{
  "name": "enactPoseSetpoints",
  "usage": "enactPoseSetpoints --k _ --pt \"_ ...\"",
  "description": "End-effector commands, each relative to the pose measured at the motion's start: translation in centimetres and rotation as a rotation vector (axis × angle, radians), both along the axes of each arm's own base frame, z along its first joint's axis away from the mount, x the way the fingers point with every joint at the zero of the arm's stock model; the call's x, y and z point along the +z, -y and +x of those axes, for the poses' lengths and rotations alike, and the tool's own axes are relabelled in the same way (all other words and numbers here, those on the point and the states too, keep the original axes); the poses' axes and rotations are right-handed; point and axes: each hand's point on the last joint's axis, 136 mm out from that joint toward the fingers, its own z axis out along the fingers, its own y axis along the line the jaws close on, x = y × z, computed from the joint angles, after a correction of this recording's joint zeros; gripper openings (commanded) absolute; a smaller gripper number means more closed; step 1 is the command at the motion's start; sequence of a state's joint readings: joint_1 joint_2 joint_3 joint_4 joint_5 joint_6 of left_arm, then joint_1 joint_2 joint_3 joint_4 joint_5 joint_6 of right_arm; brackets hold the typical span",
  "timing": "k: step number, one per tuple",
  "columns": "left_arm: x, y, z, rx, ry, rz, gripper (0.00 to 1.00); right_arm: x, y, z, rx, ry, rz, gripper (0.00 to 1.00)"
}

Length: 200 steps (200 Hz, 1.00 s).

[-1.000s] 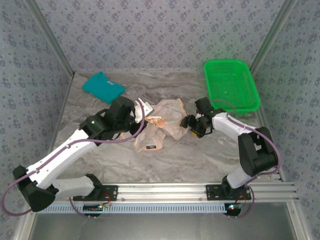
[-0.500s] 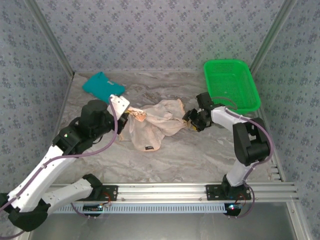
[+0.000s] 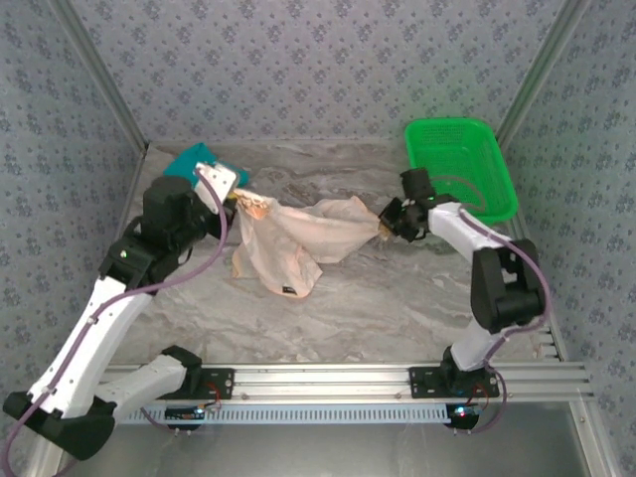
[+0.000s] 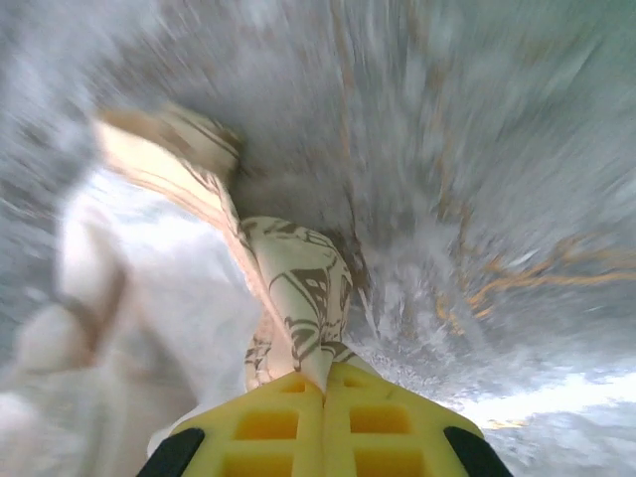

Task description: Fold the inside-out t-shirt

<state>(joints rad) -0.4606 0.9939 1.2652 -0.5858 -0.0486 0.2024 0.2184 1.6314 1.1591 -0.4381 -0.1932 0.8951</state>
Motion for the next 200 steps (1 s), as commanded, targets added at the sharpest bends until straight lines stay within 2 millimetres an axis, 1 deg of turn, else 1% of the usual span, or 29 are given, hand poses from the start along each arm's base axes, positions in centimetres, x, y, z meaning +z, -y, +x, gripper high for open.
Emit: enactPoseSetpoints --k 1,3,15,25,34,37,41,43,49,54,60,68,76,93,102,112,125,136,146,156,167,171,179,181,190,194,198,200 --pt "7.3 1.3 0.7 -0.107 0.157 -0.037 0.0 8.5 3.5 1.6 -0.015 0.202 -0.081 0.0" --pt "7.4 1.4 1.0 -0.108 0.155 -0.032 0.0 9.1 3.5 1.6 -0.008 0.213 -0.087 0.0" --pt "9.7 1.7 2.3 -0.126 0.166 -0.032 0.0 12.8 4.5 1.7 0.004 0.301 -0.133 0.0" --pt "11.8 2.1 3.2 -0.149 0.184 -0.037 0.0 16.2 5.2 1.6 0.005 0.388 -0.153 0.0" --pt "13.6 2.5 3.9 -0.175 0.207 -0.036 0.0 19.1 5.9 1.2 0.003 0.456 -0.17 0.0" --pt "14.6 2.6 3.9 -0.181 0.228 -0.038 0.0 20.0 6.1 1.0 -0.002 0.476 -0.175 0.0" --pt "14.5 2.8 4.2 -0.191 0.212 -0.028 0.0 21.1 6.2 0.7 -0.001 0.498 -0.181 0.0" --pt "15.4 2.7 4.1 -0.194 0.23 -0.028 0.0 21.8 6.3 0.4 -0.003 0.512 -0.181 0.0" --pt "16.5 2.8 4.2 -0.206 0.244 -0.021 0.0 23.6 6.4 0.0 0.018 0.566 -0.205 0.0" --pt "16.9 2.9 4.4 -0.213 0.247 -0.016 0.0 24.4 6.3 -0.7 0.035 0.575 -0.219 0.0" --pt "17.8 2.8 4.4 -0.223 0.268 -0.013 0.0 25.5 6.3 -1.5 0.047 0.605 -0.231 0.0" --pt "18.5 2.7 4.6 -0.239 0.283 -0.015 0.0 26.6 6.3 -2.4 0.052 0.631 -0.236 0.0" --pt "18.9 2.5 4.8 -0.256 0.294 -0.021 0.0 27.3 6.3 -3.2 0.064 0.651 -0.235 0.0" --pt "19.1 1.9 5.5 -0.258 0.284 -0.044 0.0 28.4 6.1 -5.2 0.086 0.679 -0.236 0.0" --pt "19.1 2.1 5.3 -0.281 0.274 -0.051 0.0 29.2 6.1 -6.2 0.095 0.708 -0.239 0.0" --pt "19.2 2.3 5.0 -0.304 0.272 -0.057 0.0 29.8 6.7 -7.2 0.072 0.729 -0.252 0.0" --pt "19.1 2.6 4.9 -0.327 0.274 -0.059 0.0 30.3 7.0 -8.0 0.058 0.749 -0.259 0.0" --pt "18.8 2.8 5.1 -0.344 0.265 -0.06 0.0 30.4 7.0 -8.1 0.053 0.751 -0.247 0.0" --pt "18.3 2.8 6.0 -0.341 0.252 -0.061 0.0 29.9 6.6 -7.4 0.061 0.742 -0.223 0.0" --pt "17.5 2.7 7.3 -0.335 0.235 -0.058 0.0 28.9 6.1 -6.1 0.07 0.715 -0.199 0.0" --pt "16.7 2.5 9.2 -0.32 0.221 -0.059 0.0 27.7 5.4 -4.2 0.086 0.678 -0.167 0.0" --pt "16.5 2.2 9.9 -0.312 0.22 -0.058 0.0 27.6 5.2 -3.4 0.096 0.675 -0.156 0.0" --pt "15.9 1.8 11.8 -0.293 0.208 -0.058 0.0 27.2 4.7 -1.6 0.113 0.657 -0.14 0.0" --pt "15.8 1.7 12.3 -0.289 0.206 -0.059 0.0 27.0 4.7 -1.4 0.114 0.652 -0.139 0.0" --pt "15.6 1.0 14.0 -0.269 0.198 -0.066 0.0 27.7 4.5 0.9 0.122 0.677 -0.139 0.0" --pt "15.2 0.6 15.2 -0.258 0.183 -0.072 0.0 27.9 4.4 1.8 0.128 0.682 -0.137 0.0" --pt "15.8 0.3 15.7 -0.247 0.194 -0.081 0.0 28.0 4.3 2.8 0.135 0.685 -0.133 0.0" --pt "15.6 0.2 16.2 -0.241 0.188 -0.086 0.0 28.1 4.3 3.1 0.135 0.688 -0.134 0.0"
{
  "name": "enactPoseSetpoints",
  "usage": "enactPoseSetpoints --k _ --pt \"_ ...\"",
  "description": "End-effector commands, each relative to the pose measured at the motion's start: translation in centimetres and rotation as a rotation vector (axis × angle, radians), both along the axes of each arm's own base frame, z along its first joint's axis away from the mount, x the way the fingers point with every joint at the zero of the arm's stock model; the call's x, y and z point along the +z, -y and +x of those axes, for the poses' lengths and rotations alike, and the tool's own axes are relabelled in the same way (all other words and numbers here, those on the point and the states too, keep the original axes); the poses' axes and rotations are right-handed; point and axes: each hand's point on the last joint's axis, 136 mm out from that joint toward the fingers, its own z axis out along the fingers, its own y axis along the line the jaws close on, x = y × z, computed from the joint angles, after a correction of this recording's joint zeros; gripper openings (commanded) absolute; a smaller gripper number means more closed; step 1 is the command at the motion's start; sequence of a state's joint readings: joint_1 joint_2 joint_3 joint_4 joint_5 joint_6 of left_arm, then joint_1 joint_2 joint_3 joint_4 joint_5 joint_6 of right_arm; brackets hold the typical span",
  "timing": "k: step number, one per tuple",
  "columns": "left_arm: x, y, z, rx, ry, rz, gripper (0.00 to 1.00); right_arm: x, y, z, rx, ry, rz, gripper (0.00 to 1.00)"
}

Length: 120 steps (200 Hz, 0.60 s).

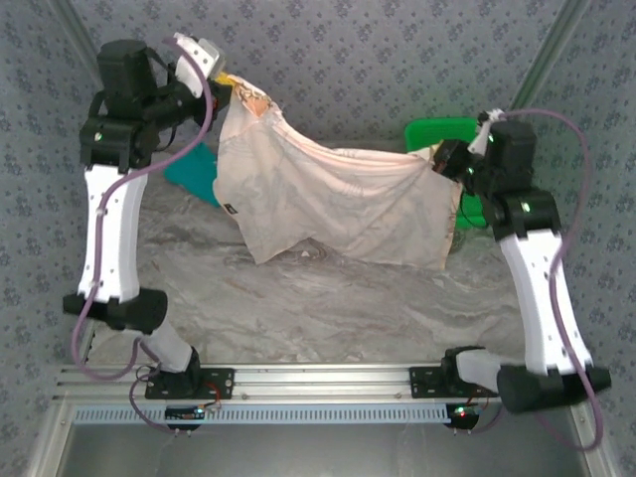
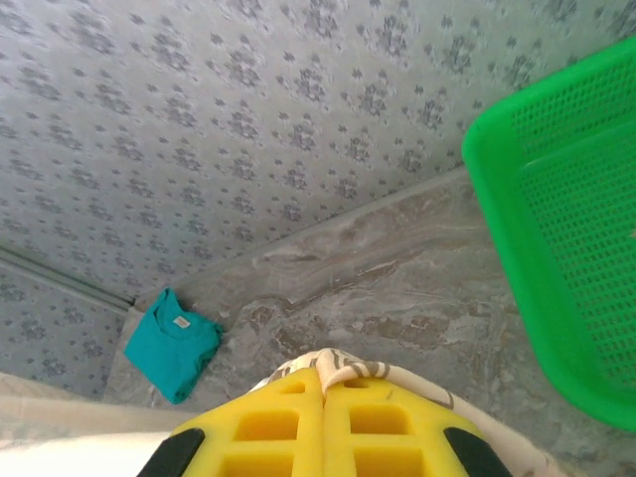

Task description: Fold the inside-out t-shirt

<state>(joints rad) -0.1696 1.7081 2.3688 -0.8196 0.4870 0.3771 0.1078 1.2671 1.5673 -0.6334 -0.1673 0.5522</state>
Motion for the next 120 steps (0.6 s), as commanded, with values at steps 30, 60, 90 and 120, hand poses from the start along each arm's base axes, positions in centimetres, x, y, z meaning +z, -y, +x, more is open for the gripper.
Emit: enactPoseSetpoints --k 30,60,90,120 --pt "1.5 -1.9 7.7 0.056 0.095 -0.063 0.0 3.8 -1.9 10.5 0.096 0.097 0.039 0.0" --pt "5.7 -3.3 5.7 0.095 0.206 -0.082 0.0 9.3 -2.2 11.6 0.106 0.218 0.029 0.0" --pt "8.2 -2.3 0.3 0.026 0.236 -0.073 0.0 11.4 -3.4 8.5 0.125 0.244 -0.01 0.0" --pt "7.8 -1.5 -5.7 0.038 0.233 0.046 0.0 11.6 -4.6 2.5 0.116 0.222 -0.032 0.0"
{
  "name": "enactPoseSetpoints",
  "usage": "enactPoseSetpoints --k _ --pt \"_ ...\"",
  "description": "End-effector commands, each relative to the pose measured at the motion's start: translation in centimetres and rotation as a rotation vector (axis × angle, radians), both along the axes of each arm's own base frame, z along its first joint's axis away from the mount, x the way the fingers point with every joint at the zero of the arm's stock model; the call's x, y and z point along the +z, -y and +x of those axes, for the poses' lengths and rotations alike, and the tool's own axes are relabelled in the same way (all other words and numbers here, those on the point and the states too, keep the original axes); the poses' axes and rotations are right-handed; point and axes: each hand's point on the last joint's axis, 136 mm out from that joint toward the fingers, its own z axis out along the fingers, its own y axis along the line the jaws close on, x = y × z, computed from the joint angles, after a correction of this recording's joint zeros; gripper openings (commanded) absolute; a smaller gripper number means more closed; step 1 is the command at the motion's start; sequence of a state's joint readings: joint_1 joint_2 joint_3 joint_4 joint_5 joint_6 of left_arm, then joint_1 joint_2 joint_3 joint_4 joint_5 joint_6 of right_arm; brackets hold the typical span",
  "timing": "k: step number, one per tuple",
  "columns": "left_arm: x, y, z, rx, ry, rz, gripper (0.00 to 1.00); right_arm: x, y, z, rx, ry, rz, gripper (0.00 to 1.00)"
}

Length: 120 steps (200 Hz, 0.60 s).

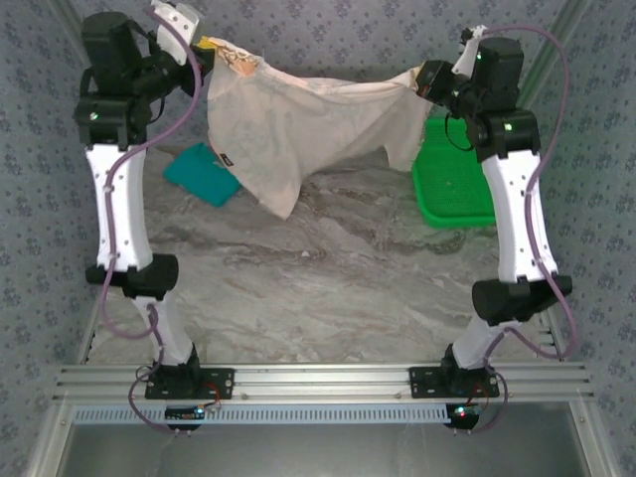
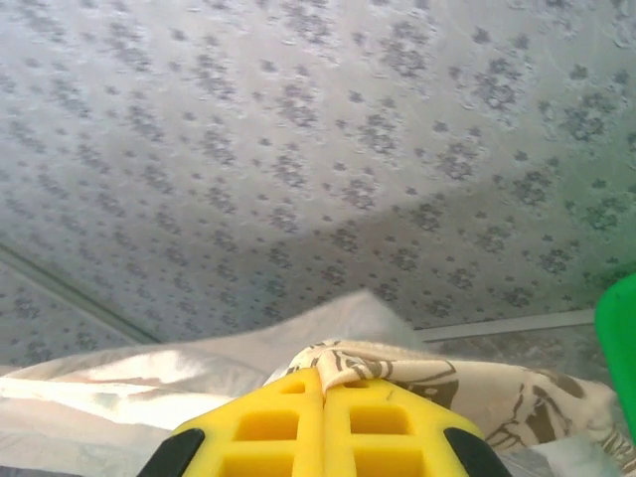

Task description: Fold the inside-out t-shirt

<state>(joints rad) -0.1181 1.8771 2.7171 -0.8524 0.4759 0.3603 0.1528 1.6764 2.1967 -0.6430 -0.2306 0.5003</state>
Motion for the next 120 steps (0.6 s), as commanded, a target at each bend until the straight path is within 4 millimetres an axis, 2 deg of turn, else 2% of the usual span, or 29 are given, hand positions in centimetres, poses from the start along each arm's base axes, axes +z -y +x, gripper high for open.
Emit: enactPoseSetpoints --k 1,24,39,59,72,85,98,112,120 --pt "3.1 0.7 -7.9 -0.019 0.096 0.084 0.0 1.3 -0.5 -5.9 -0.008 0.001 -0.028 0.0" --pt "3.7 0.8 -13.5 -0.044 0.11 0.097 0.0 2.2 -0.9 -12.5 0.01 -0.001 -0.019 0.0" --pt "4.7 0.7 -16.8 -0.073 0.131 0.057 0.0 2.7 -1.4 -16.0 0.03 0.042 -0.022 0.0" --pt "5.7 0.7 -20.8 -0.13 0.134 0.019 0.0 3.1 -1.9 -19.0 0.069 0.058 0.019 0.0" --pt "6.1 0.8 -22.3 -0.161 0.147 0.009 0.0 3.1 -1.9 -20.0 0.075 0.05 0.04 0.0" --pt "5.8 0.8 -22.4 -0.164 0.148 0.014 0.0 3.1 -1.4 -20.1 0.05 0.045 0.045 0.0" --pt "4.6 0.9 -21.1 -0.151 0.115 0.037 0.0 2.6 -0.9 -19.7 0.012 0.022 0.045 0.0" --pt "2.6 0.8 -18.5 -0.114 0.048 0.068 0.0 1.2 -0.9 -18.6 -0.006 -0.022 0.021 0.0" --pt "0.9 0.4 -16.2 -0.082 -0.004 0.089 0.0 0.1 -0.8 -17.5 -0.028 -0.06 0.015 0.0"
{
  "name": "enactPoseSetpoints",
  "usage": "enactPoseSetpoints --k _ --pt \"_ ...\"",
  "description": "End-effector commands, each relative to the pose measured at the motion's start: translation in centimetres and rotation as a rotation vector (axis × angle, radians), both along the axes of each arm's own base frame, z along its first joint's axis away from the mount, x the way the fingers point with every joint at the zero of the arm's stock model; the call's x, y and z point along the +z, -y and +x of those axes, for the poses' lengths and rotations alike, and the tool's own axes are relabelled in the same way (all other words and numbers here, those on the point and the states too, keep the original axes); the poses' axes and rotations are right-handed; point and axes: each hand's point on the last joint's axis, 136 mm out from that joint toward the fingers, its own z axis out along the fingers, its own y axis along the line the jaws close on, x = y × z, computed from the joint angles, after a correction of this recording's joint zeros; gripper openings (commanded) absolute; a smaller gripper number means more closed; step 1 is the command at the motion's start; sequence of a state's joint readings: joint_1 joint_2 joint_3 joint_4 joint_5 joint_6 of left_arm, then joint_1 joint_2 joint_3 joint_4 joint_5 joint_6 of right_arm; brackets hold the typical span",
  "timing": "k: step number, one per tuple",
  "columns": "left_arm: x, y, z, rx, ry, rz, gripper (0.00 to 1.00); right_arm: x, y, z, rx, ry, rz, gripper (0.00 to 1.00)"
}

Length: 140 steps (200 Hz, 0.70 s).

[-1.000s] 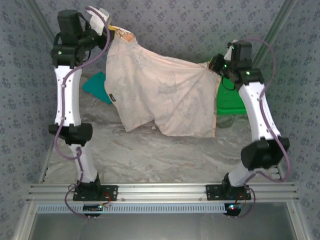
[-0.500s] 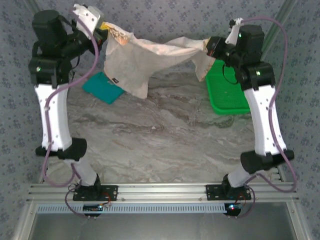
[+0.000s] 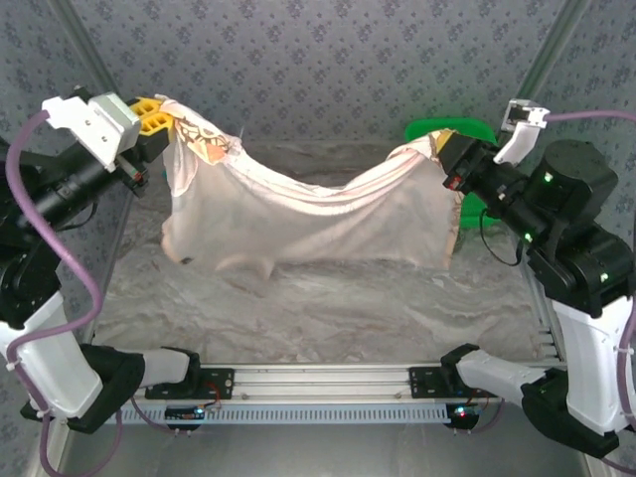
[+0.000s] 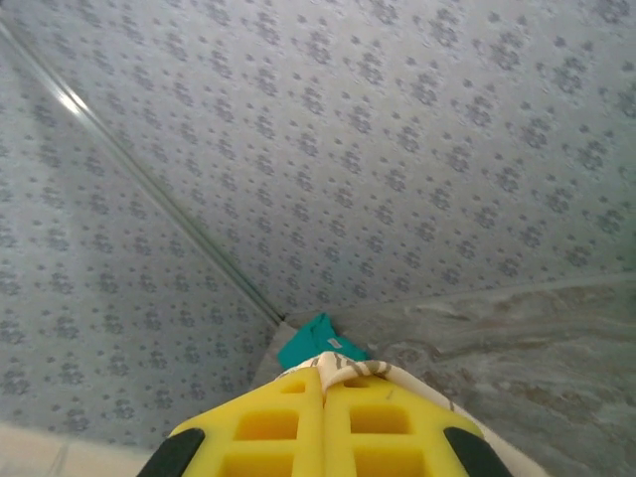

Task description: Fold the inside-out t-shirt

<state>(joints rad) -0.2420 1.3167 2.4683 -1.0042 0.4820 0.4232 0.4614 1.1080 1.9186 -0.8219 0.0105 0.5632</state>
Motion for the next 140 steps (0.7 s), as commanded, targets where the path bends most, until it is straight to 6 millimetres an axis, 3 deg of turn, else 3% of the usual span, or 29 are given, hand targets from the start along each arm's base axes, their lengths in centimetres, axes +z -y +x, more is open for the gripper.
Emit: enactPoseSetpoints --k 1,27,50,73,77,99,104,114,123,140 --pt "-6.0 0.4 7.4 0.062 -0.203 0.078 0.0 -4.5 0.2 3.7 -0.088 -0.156 -0.039 0.0" --pt "-14.1 -2.0 15.4 0.178 -0.417 0.138 0.0 -10.9 -0.1 8.0 -0.108 -0.345 0.066 0.0" --pt "-21.9 -3.5 20.9 0.199 -0.59 0.166 0.0 -18.9 -0.5 11.4 -0.153 -0.525 0.102 0.0" --pt "-30.8 -4.0 25.9 0.189 -0.738 0.237 0.0 -28.1 -0.8 15.3 -0.18 -0.718 0.084 0.0" --pt "-33.2 -4.0 26.5 0.181 -0.786 0.253 0.0 -29.0 -1.0 16.4 -0.166 -0.727 0.082 0.0" --pt "-41.8 -4.4 31.5 0.199 -0.897 0.285 0.04 -34.8 -1.4 20.5 -0.134 -0.836 0.043 0.0" --pt "-42.4 -4.5 32.8 0.209 -0.901 0.28 0.09 -35.8 -1.6 21.3 -0.127 -0.848 0.036 0.04" --pt "-44.2 -4.5 34.6 0.23 -0.948 0.25 0.33 -37.2 -1.8 22.7 -0.124 -0.869 0.029 0.25" --pt "-45.0 -4.6 35.9 0.252 -0.974 0.208 0.38 -38.3 -1.8 23.2 -0.13 -0.896 0.02 0.35" --pt "-44.3 -4.8 37.1 0.293 -0.968 0.15 0.43 -39.1 -1.9 23.2 -0.129 -0.929 -0.011 0.53"
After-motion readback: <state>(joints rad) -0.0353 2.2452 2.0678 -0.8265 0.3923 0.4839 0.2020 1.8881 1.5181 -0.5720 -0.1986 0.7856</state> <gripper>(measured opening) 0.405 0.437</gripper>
